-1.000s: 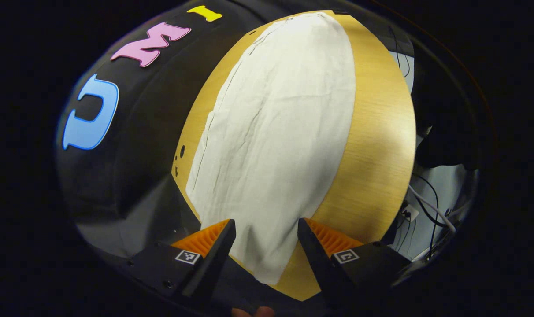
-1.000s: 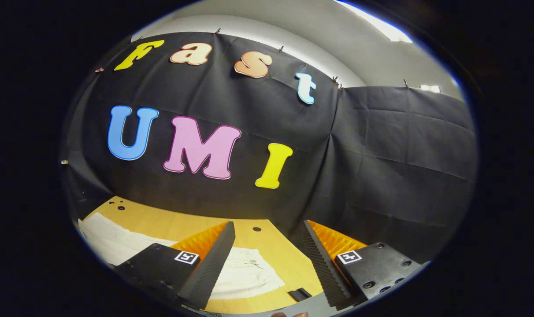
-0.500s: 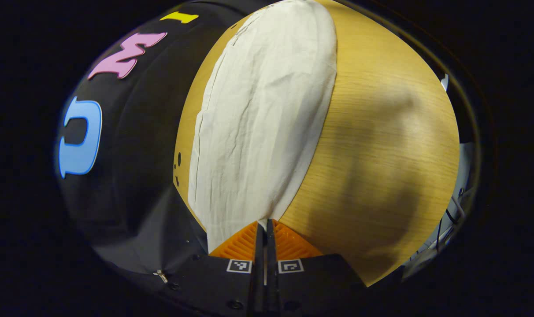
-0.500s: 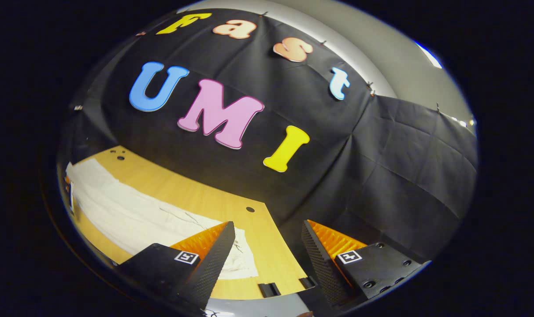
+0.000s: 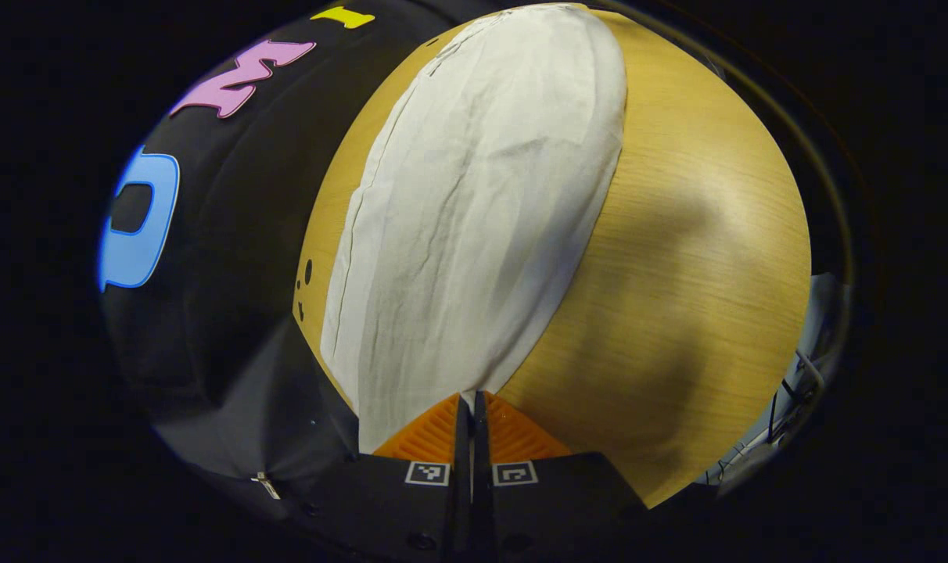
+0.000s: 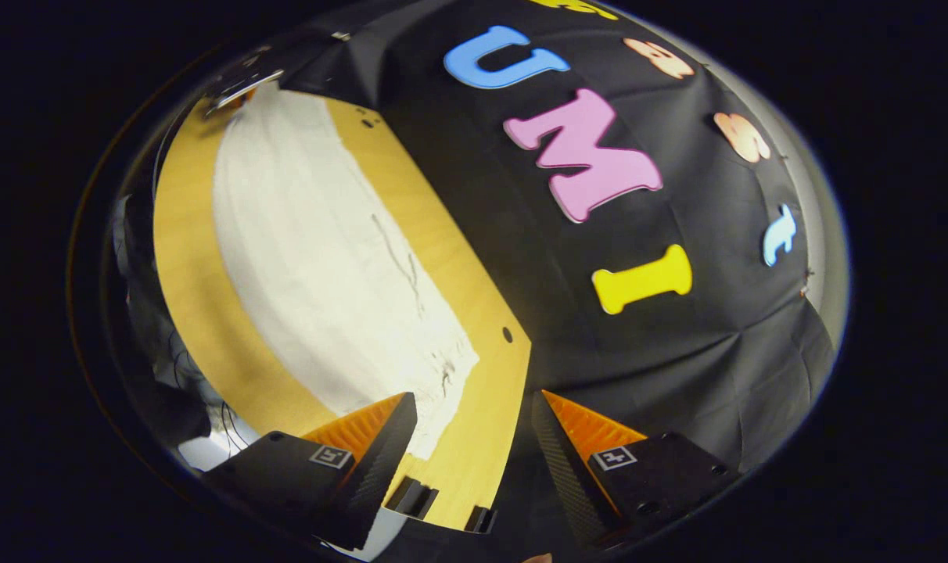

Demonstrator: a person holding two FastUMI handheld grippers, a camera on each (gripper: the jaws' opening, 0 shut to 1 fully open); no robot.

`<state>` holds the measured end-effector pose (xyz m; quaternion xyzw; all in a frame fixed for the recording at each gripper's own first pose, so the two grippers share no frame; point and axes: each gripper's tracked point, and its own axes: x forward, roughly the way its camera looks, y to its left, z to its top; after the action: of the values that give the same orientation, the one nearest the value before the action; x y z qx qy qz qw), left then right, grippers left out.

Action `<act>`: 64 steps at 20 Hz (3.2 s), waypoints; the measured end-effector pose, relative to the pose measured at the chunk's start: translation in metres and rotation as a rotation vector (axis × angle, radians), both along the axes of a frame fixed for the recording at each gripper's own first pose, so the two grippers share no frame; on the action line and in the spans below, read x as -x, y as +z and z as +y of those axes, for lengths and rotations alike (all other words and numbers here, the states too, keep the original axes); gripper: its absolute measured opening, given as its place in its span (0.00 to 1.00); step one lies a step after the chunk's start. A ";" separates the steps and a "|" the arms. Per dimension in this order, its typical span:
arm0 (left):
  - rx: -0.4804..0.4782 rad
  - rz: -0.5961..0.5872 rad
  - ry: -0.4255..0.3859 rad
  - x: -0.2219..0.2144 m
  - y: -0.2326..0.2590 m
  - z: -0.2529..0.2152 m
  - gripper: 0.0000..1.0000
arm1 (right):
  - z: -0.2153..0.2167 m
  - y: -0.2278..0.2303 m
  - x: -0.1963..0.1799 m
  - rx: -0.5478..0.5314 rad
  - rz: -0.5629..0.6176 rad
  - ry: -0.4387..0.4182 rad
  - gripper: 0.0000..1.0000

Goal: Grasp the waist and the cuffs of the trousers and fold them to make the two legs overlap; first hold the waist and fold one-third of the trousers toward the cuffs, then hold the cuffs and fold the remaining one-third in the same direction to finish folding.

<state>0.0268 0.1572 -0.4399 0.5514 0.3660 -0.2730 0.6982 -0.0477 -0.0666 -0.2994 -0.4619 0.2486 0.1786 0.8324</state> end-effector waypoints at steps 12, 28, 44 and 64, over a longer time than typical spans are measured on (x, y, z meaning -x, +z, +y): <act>-0.040 0.025 0.053 -0.005 -0.001 0.000 0.06 | -0.041 -0.146 0.003 0.196 0.266 0.246 0.95; -0.077 0.030 0.096 -0.003 -0.003 0.003 0.06 | -0.028 -0.172 -0.030 0.248 0.358 0.246 0.10; 0.217 -0.111 0.345 -0.034 0.078 0.008 0.05 | -0.012 -0.063 -0.093 -0.014 0.149 -0.048 0.05; 0.179 -0.040 0.544 -0.221 0.034 -0.010 0.05 | -0.001 -0.159 -0.226 -0.107 0.352 -0.172 0.05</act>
<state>0.2478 0.1468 -0.4060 0.3744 0.4612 -0.0959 0.7987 0.1786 -0.0673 -0.4587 -0.3559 0.4191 0.1978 0.8115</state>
